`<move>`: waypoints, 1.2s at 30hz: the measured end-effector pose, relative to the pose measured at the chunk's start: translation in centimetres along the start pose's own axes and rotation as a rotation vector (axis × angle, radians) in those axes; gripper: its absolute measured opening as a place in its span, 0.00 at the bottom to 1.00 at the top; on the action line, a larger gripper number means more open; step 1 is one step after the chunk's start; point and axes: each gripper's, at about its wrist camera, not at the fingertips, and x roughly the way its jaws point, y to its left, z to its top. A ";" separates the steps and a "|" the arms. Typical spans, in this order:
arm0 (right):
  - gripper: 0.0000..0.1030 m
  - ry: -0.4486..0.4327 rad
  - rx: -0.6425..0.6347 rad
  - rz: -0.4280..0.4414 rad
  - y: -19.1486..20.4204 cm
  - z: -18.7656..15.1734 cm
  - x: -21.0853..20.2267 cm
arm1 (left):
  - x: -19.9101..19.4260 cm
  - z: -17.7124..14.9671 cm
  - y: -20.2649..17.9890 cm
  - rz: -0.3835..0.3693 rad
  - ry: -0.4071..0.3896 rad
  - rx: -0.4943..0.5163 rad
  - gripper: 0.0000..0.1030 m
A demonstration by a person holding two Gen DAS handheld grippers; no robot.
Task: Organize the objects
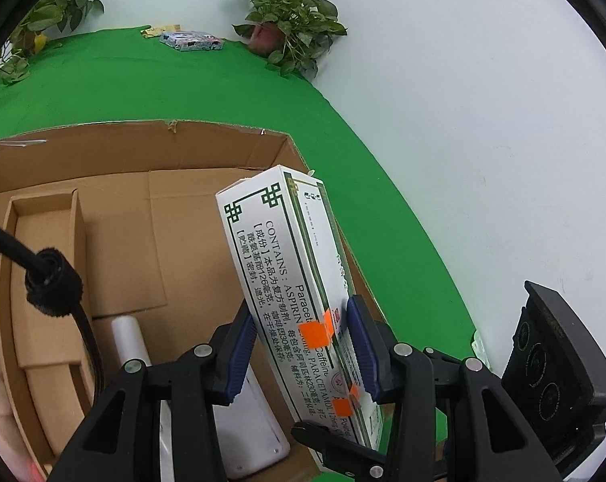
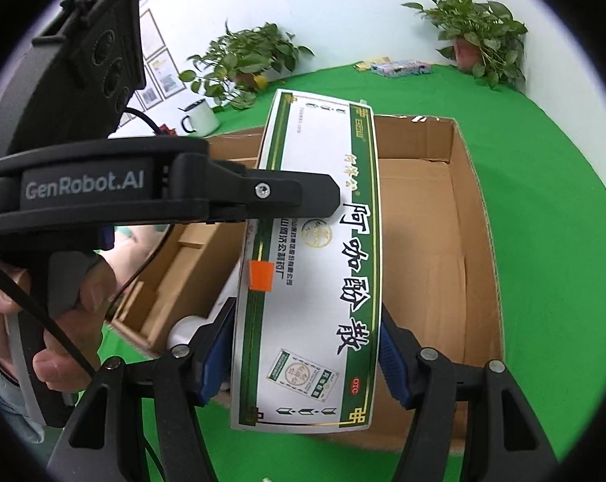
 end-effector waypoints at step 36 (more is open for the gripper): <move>0.62 0.155 -0.019 -0.053 -1.3 -1.8 5.9 | 8.9 1.3 3.8 0.045 0.178 -0.013 0.55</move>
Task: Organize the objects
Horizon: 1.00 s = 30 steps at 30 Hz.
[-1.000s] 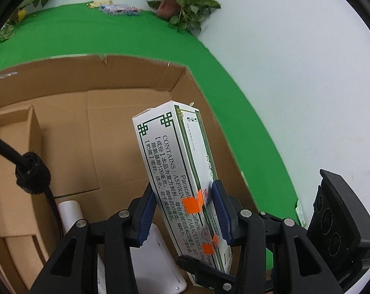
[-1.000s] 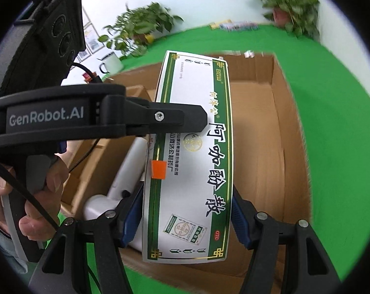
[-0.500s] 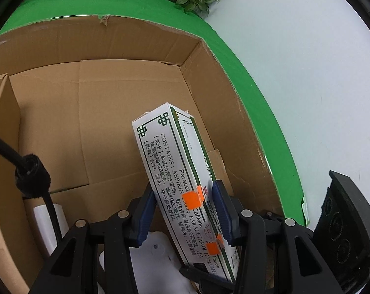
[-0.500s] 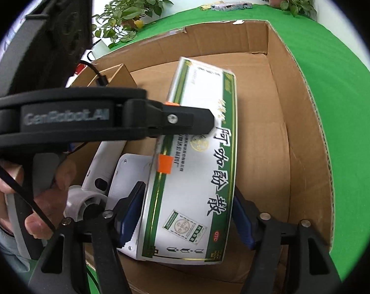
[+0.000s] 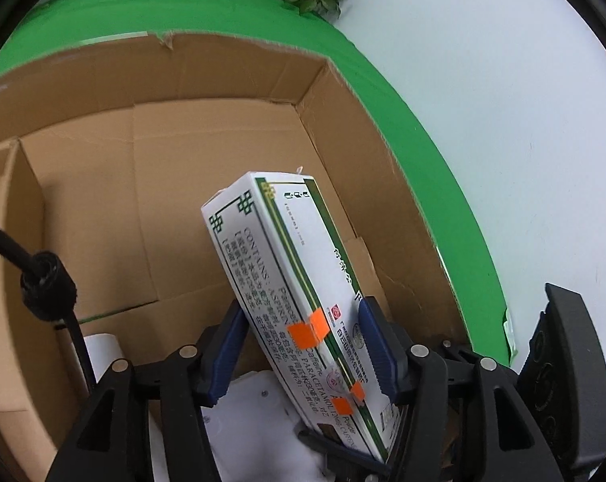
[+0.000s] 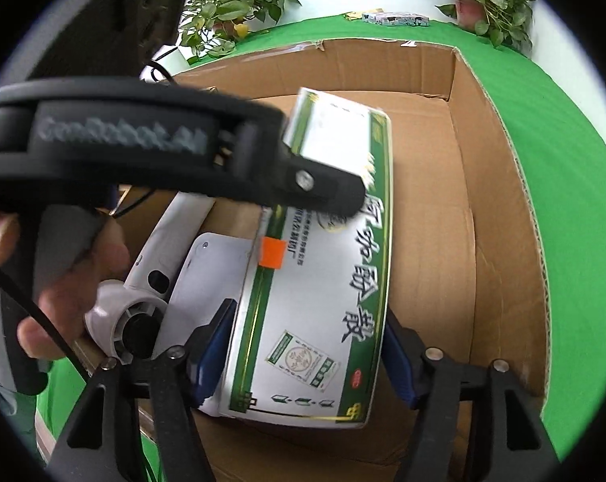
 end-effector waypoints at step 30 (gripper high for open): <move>0.63 -0.037 0.057 -0.054 -1.9 1.0 -0.6 | 0.3 0.8 -0.5 0.057 0.014 -0.058 0.58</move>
